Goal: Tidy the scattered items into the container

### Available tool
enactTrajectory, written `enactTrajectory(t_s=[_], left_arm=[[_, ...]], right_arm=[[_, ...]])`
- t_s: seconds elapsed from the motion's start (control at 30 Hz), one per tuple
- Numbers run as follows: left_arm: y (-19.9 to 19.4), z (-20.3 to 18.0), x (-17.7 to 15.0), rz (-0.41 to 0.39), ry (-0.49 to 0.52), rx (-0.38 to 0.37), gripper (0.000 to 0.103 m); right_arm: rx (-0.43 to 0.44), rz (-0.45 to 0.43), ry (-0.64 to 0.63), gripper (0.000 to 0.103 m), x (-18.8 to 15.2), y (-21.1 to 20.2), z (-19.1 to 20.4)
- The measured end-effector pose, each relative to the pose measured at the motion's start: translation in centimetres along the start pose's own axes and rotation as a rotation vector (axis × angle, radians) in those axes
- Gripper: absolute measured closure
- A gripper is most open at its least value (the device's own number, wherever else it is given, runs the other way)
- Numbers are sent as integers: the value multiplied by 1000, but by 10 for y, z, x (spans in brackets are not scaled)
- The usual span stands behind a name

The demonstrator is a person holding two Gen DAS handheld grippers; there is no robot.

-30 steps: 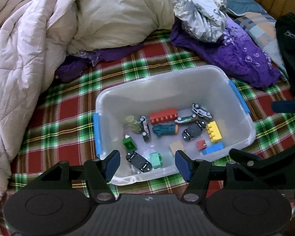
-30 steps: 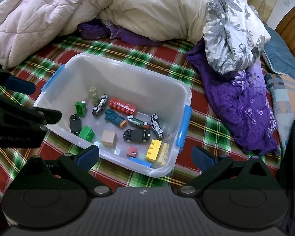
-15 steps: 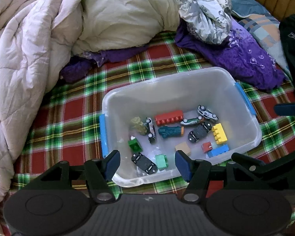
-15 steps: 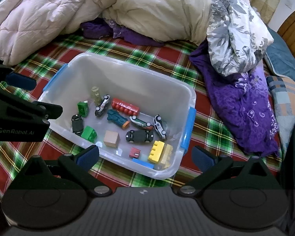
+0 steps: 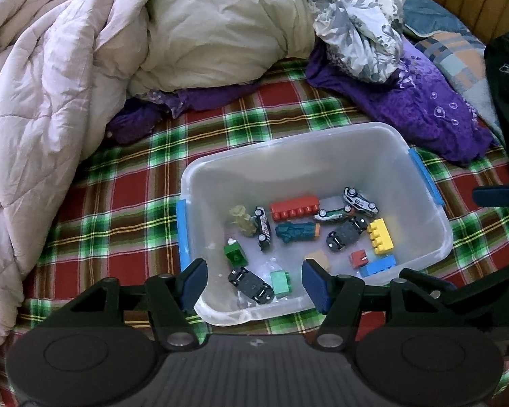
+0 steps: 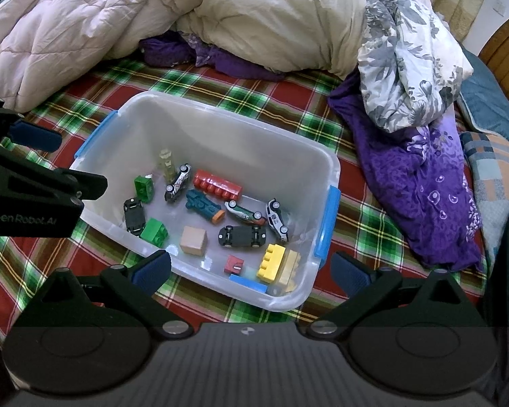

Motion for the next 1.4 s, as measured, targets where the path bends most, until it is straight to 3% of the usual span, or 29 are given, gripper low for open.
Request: enactTrajectory(t_s=[1.4], left_arm=[[-3,1,1,-6,6,13,38]], right_arm=[[-8,1,-1,0,2,-1,-1]])
Point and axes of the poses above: each gripper's, at about its wrist camera, not at the fingertips, and y roughly the way its jaws point, z to its left, x to its top, the point moved 4 cm from there along y, roughly the way its jaws point, and after that the axes turned 14 degrees about -y, right-handed, at the moved point
